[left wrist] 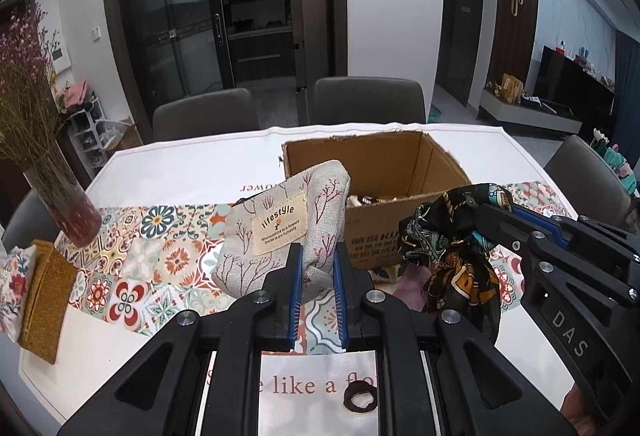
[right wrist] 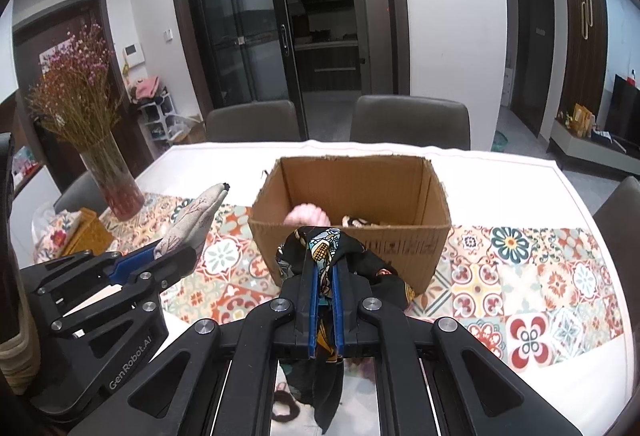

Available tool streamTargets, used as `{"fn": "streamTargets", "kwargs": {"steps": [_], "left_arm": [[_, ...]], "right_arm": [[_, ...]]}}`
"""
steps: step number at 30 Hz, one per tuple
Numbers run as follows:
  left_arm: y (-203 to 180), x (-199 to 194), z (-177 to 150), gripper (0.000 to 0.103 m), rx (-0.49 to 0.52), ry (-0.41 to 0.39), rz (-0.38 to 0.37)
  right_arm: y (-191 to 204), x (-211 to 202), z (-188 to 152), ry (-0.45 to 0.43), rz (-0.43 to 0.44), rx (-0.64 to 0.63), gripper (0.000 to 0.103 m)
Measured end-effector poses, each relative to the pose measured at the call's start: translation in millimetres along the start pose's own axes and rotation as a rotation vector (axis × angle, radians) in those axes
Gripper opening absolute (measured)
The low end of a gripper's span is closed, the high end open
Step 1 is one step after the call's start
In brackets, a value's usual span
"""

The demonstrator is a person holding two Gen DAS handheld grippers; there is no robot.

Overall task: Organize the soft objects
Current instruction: 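Lift and carry the grey pouch and the scarf over the cardboard box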

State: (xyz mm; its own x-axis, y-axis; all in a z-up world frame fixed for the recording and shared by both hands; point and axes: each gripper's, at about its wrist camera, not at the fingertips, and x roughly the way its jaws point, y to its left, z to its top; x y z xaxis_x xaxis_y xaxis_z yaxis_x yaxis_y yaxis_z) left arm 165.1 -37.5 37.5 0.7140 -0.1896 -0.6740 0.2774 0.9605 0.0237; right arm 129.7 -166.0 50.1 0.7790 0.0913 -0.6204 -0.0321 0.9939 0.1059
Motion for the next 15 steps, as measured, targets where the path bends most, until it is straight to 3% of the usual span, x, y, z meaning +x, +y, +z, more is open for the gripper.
{"fn": "streamTargets", "kwargs": {"steps": [15], "left_arm": [[-10.8,-4.7,32.9,0.016,0.020,-0.034,-0.022]], "right_arm": [[-9.6,-18.1,33.8,-0.059,-0.006,-0.011,0.007]]}}
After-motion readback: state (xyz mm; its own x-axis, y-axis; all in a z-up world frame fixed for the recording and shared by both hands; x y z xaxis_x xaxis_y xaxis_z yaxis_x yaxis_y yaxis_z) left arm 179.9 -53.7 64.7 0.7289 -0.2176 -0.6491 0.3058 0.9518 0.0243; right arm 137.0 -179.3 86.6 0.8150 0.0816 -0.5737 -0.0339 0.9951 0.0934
